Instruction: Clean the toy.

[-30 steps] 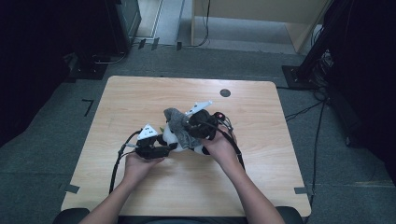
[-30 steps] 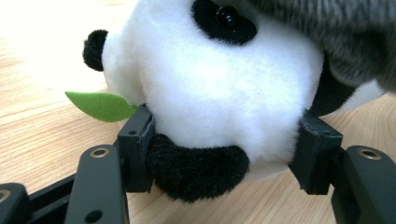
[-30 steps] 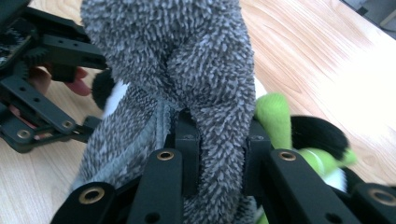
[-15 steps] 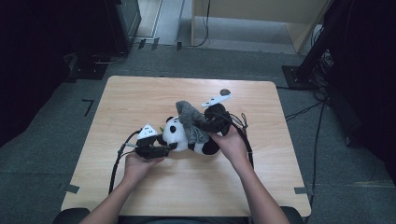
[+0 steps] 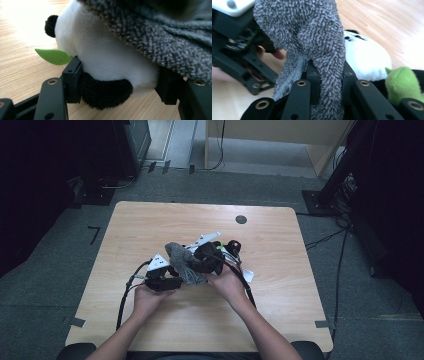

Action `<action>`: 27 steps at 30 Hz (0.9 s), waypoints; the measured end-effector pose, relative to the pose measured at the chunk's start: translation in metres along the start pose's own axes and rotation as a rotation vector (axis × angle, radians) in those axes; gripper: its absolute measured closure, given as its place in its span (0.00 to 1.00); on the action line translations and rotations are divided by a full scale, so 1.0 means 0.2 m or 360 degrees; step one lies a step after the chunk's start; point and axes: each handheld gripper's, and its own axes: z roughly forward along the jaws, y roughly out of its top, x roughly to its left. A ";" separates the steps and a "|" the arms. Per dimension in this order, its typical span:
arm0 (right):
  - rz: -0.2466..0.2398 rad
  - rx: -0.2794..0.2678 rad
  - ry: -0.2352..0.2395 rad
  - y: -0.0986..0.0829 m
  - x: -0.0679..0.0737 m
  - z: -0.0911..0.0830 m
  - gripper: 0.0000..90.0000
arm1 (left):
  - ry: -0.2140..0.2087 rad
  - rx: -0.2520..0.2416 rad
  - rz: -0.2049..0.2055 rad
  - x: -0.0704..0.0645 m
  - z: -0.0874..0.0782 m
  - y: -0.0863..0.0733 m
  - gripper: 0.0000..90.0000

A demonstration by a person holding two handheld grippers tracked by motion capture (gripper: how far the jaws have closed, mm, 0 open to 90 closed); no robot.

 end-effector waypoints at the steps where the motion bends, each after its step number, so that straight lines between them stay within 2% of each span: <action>1: -0.0029 0.0003 -0.0032 0.00 0.00 0.00 0.85 | 0.0004 0.0002 -0.0002 0.00 0.00 0.00 0.39; 4: -0.0079 0.0008 -0.0103 -0.01 -0.01 -0.01 0.84 | 0.0005 0.0013 -0.0021 -0.01 0.00 0.01 0.39; 8: -0.0062 0.0012 -0.0146 -0.02 -0.07 -0.05 0.84 | -0.0001 0.0037 -0.0031 0.00 0.00 0.02 0.39; 14: -0.0042 0.0003 -0.0164 -0.05 -0.13 -0.10 0.85 | -0.0019 0.0073 -0.0048 0.01 0.00 0.03 0.39; 17: -0.0041 -0.0020 -0.0204 -0.05 -0.16 -0.15 0.86 | -0.0026 0.0077 -0.0053 0.02 0.00 0.03 0.39; 19: -0.0012 -0.0049 -0.0219 -0.06 -0.18 -0.18 0.86 | -0.0028 0.0078 -0.0056 0.02 0.00 0.03 0.39; 23: 0.0076 -0.0109 -0.0174 -0.08 -0.23 -0.25 0.86 | -0.0024 0.0073 -0.0054 0.02 0.00 0.03 0.39; 25: 0.0137 -0.0152 -0.0112 -0.08 -0.25 -0.28 0.86 | -0.0022 0.0066 -0.0046 0.02 0.00 0.02 0.38; 27: 0.0159 -0.0196 -0.0079 -0.08 -0.25 -0.31 0.86 | -0.0022 0.0064 -0.0041 0.02 0.01 0.02 0.38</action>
